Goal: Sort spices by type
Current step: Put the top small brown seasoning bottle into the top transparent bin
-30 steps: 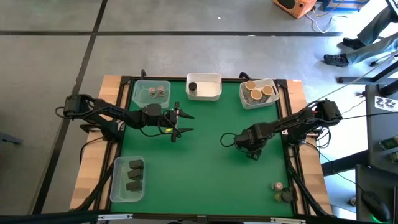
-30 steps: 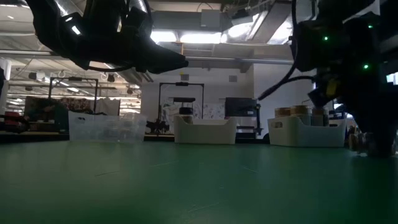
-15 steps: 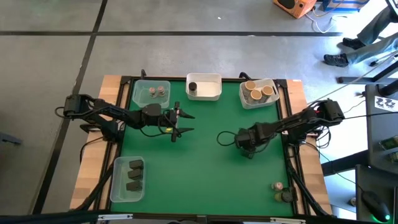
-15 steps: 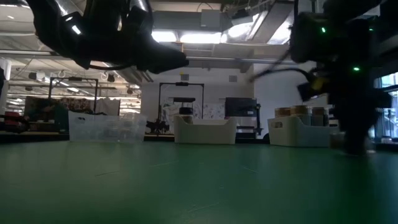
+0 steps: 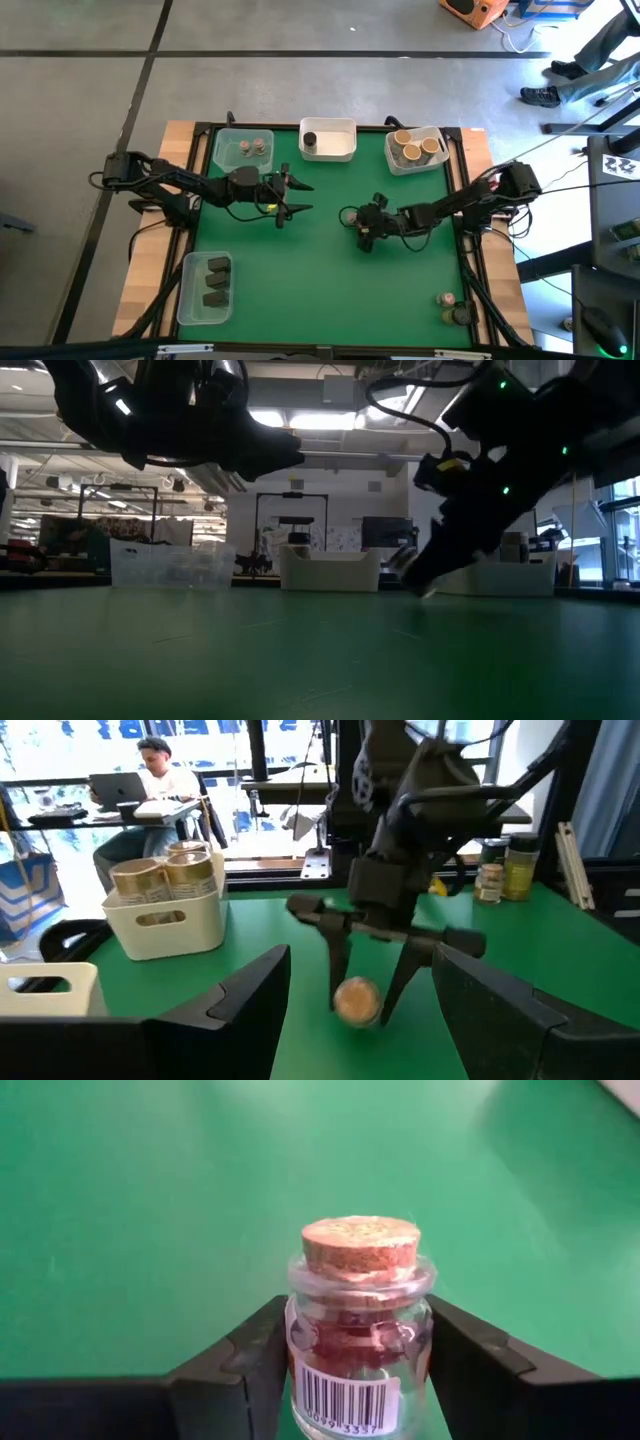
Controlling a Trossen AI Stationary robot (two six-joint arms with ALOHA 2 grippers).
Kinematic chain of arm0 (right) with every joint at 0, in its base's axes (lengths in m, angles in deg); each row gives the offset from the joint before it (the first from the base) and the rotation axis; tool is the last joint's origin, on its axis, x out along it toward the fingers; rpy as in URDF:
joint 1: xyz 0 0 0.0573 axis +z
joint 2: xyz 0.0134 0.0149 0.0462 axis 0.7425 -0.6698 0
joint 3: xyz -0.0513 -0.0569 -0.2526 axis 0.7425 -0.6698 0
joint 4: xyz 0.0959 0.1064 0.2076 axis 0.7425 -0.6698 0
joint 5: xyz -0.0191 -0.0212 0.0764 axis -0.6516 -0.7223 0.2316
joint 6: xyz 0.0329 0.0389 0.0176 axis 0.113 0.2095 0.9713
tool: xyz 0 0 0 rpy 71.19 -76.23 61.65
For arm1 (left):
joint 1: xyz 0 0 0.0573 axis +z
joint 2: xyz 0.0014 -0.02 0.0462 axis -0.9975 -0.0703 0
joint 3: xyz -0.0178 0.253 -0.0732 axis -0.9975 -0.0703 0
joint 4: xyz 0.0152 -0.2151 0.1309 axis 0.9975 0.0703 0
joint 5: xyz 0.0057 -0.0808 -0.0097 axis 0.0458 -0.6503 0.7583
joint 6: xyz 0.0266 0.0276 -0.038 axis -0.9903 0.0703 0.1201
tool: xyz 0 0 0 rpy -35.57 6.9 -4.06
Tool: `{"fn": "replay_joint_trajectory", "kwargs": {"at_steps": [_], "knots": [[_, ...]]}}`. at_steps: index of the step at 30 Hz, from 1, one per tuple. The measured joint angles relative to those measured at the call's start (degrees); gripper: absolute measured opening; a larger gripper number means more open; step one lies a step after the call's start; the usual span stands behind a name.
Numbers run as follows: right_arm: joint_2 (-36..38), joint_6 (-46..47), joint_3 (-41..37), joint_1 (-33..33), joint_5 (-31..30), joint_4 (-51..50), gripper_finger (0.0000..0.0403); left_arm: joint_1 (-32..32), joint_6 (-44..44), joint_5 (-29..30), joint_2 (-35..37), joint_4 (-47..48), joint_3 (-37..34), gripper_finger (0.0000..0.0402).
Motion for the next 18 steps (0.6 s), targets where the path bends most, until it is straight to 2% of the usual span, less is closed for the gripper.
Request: {"fn": "replay_joint_trajectory", "kwargs": {"at_steps": [8,18], "knots": [[-8.94,-4.62,-0.21,0.0,-2.84,18.12,0.0199,-2.52,1.91,0.33,0.0,0.62,0.0,0.0233],[-10.96,-4.2,-0.03,0.13,-0.73,18.55,0.0241,-3.17,2.12,0.83,0.0,0.98,0.0,0.0233]]}}
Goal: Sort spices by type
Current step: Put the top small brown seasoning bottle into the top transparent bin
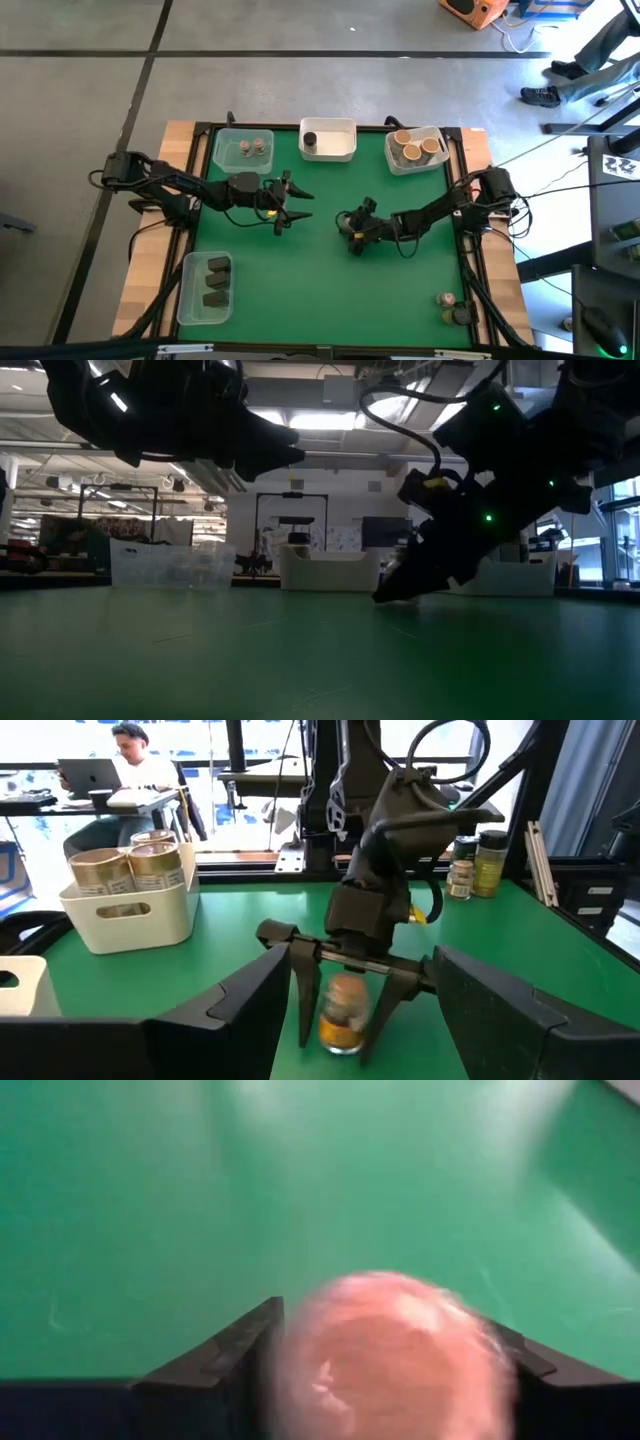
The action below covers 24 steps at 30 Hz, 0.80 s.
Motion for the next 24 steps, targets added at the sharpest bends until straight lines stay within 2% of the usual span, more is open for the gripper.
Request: {"fn": "replay_joint_trajectory", "kwargs": {"at_steps": [6,13,19,24], "knots": [[0.87,-2.08,2.32,0.0,-1.37,-4.69,0.0264,0.0,0.85,0.02,0.0,0.29,0.0,0.0233],[6.96,-3.44,4.23,0.07,-2.88,-12.46,0.028,0.0,1.41,0.77,-1.02,1.66,0.31,0.0233],[15.25,-5.08,4.31,0.07,1.41,-16.71,0.0282,0.0,3.37,0.9,-7.93,3.11,5.59,0.0233],[24.59,-2.4,4.31,0.07,1.77,-29.2,0.0282,-0.07,3.81,0.91,-15.88,10.98,14.05,0.0233]]}}
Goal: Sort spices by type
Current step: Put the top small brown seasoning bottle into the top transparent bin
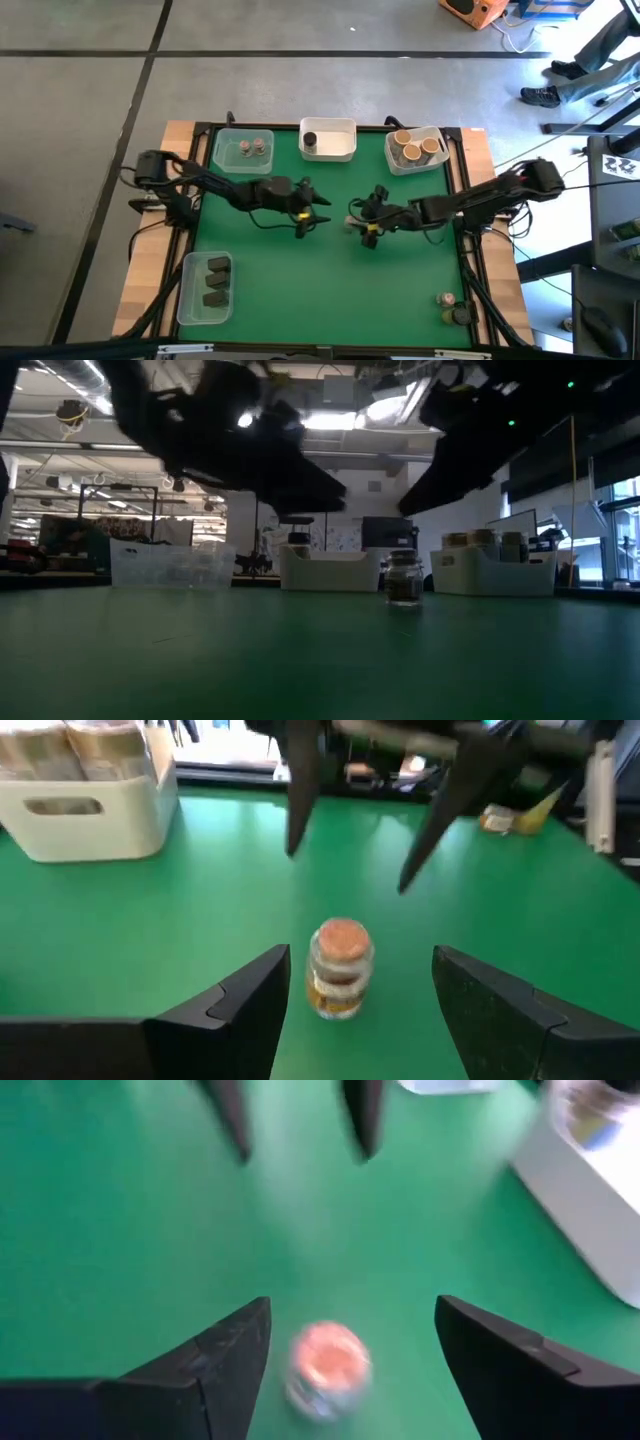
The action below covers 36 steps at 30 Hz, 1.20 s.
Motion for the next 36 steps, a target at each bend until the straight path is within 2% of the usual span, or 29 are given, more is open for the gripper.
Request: {"fn": "replay_joint_trajectory", "kwargs": {"at_steps": [5,8,14,20,25,36], "knots": [[7.37,1.17,-1.52,-0.02,-5.83,-8.54,0.0282,-0.26,0.19,0.03,-7.08,5.76,9.2,0.0233],[10.49,1.66,-3.19,-0.04,-9.64,-9.44,0.0282,-0.63,0.08,0.01,-9.92,6.16,12.87,0.0233],[13.56,3.97,-6.29,-0.09,-15.68,-11.3,0.0282,-0.99,0.34,-0.01,-14.52,5.3,16.85,0.0233],[13.0,5.65,-8.72,-0.11,-15.97,-10.59,0.0282,-1.78,-0.21,0.09,-18.93,4.87,19.36,0.0233],[13.06,7.33,-9.55,-0.07,-16.37,-10.71,0.0282,-1.79,0.02,2.51,-20.95,5.4,19.39,0.0233],[13.04,7.21,-9.55,-0.07,-16.32,-8.59,0.0282,-1.9,-1.72,3.34,-21.91,3.5,19.33,0.0224]]}}
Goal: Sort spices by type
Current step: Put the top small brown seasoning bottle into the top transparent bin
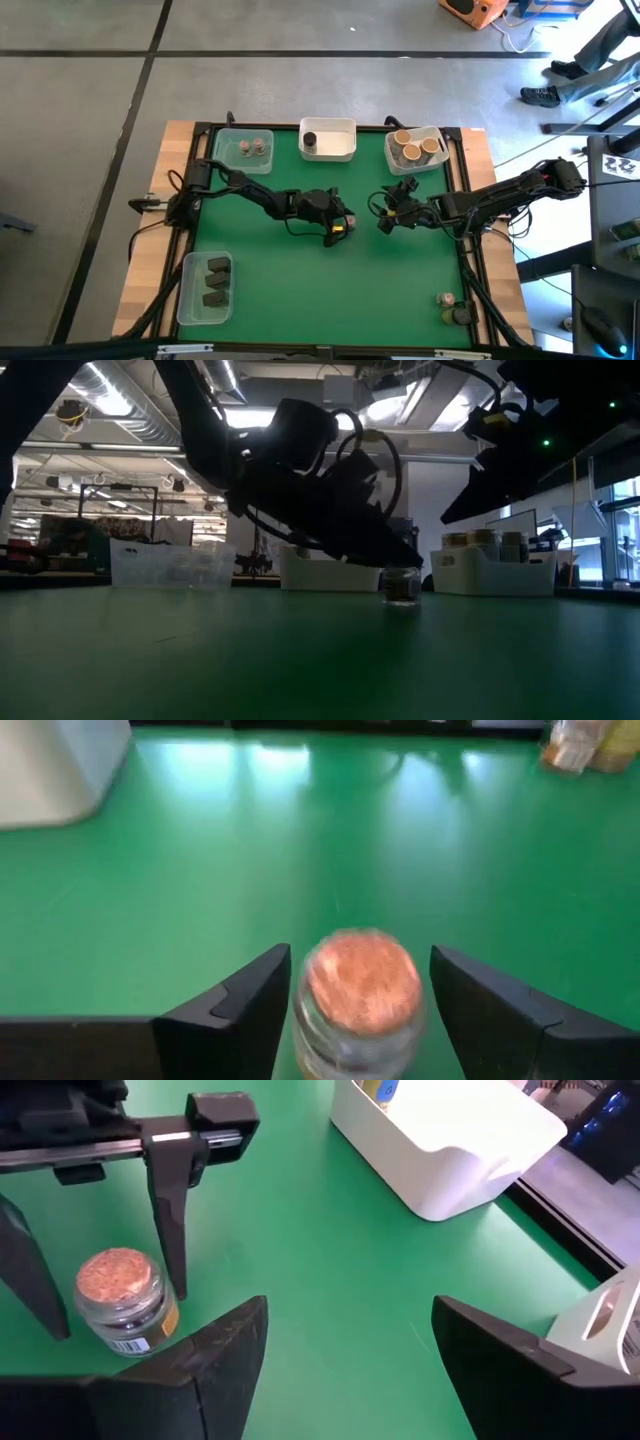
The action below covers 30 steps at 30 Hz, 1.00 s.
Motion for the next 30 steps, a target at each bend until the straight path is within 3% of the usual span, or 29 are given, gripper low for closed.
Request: {"fn": "replay_joint_trajectory", "kwargs": {"at_steps": [6,15,25,30], "knots": [[0.01,-0.02,0.0,0.0,0.03,0.1,0.0282,0.06,-1.63,0.04,0.28,0.36,0.02,0.0163],[0.0,-0.04,0.02,0.0,1.03,-0.48,0.0282,0.12,-2.91,0.97,4.79,8.55,-0.09,0.0159],[-0.73,-0.1,0.07,-0.02,0.37,-0.24,0.0282,0.35,-9.2,15.16,21.13,31.82,-0.11,0.016],[-2.56,-0.11,0.11,-0.02,0.35,0.66,0.0282,2.07,-10.28,21.4,29.56,36.1,-5.3,0.0162]]}}
